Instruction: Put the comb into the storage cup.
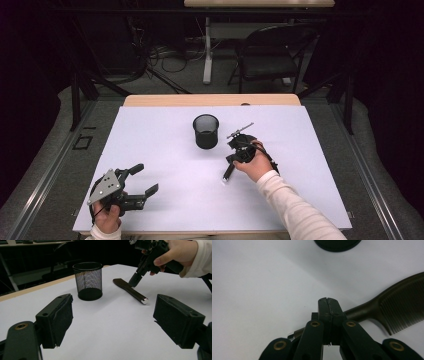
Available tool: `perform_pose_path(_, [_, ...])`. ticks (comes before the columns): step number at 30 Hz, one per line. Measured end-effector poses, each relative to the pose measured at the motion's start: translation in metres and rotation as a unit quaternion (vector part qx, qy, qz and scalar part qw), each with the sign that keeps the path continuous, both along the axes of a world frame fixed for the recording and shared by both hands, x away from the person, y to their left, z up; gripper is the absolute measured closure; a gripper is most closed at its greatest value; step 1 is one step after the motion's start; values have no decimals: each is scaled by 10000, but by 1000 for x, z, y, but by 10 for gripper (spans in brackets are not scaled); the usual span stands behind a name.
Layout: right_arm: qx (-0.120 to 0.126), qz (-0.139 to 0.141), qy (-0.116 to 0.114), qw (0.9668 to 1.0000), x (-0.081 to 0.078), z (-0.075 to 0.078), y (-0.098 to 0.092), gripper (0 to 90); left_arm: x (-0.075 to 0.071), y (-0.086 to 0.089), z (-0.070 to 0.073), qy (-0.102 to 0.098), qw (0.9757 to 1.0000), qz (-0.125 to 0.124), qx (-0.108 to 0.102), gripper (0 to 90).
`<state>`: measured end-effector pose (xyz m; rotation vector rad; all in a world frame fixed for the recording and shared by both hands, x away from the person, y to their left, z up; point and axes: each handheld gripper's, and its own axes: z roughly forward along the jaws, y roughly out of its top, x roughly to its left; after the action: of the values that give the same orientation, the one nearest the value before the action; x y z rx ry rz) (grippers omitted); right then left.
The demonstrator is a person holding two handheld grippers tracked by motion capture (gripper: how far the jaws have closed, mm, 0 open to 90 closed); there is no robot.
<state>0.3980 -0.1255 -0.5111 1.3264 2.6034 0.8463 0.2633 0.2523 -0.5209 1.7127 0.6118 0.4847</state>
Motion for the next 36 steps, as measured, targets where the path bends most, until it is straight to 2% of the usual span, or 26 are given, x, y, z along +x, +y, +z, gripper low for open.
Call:
perform_pose_path(2, [-116, 55, 85, 9999, -1, -7, 4, 900, 0, 0, 0, -2, 10000, -4, -8, 161])
perform_pose_path(6, [-131, 71, 143, 9998, -2, -11, 8, 900, 0, 0, 0, -4, 10000, -9, -3, 160])
perform_pose_path(8, [-317, 183, 273, 9990, -1, -10, 9, 900, 0, 0, 0, 2, 10000, -2, 13, 161])
perform_pose_path(9, [-291, 145, 287, 9991, -2, -10, 11, 900, 0, 0, 0, -3, 10000, -10, -1, 161])
perform_pose_path(10, [-102, 120, 139, 9998, -2, -14, 12, 900, 0, 0, 0, -2, 10000, -10, -2, 160])
perform_pose_path(13, [-193, 151, 221, 9995, -2, -14, 13, 900, 0, 0, 0, -4, 10000, -8, -3, 161])
perform_pose_path(18, [-149, 135, 230, 9995, -3, -19, 13, 900, 0, 0, 0, -1, 10000, -8, 0, 160])
perform_pose_path(23, [-253, 144, 296, 9991, -4, -20, 8, 900, 0, 0, 0, -2, 10000, -5, -1, 161])
perform_pose_path(26, [-139, 127, 185, 9997, -5, -22, 5, 900, 0, 0, 0, -2, 10000, 1, -6, 161])
perform_pose_path(27, [-254, 126, 294, 9992, -6, -20, 4, 900, 0, 0, 0, -2, 10000, 3, -6, 160])
perform_pose_path(32, [-235, 73, 302, 9992, -7, -21, -6, 900, 0, 0, 0, 2, 10000, 6, 13, 161])
perform_pose_path(35, [-394, 59, 430, 9983, -8, -19, -11, 900, 0, 0, 0, 3, 10000, 11, 14, 161])
perform_pose_path(36, [-200, 0, 278, 9994, -8, -22, -12, 900, 0, 0, 0, 9, 10000, 12, 9, 161])
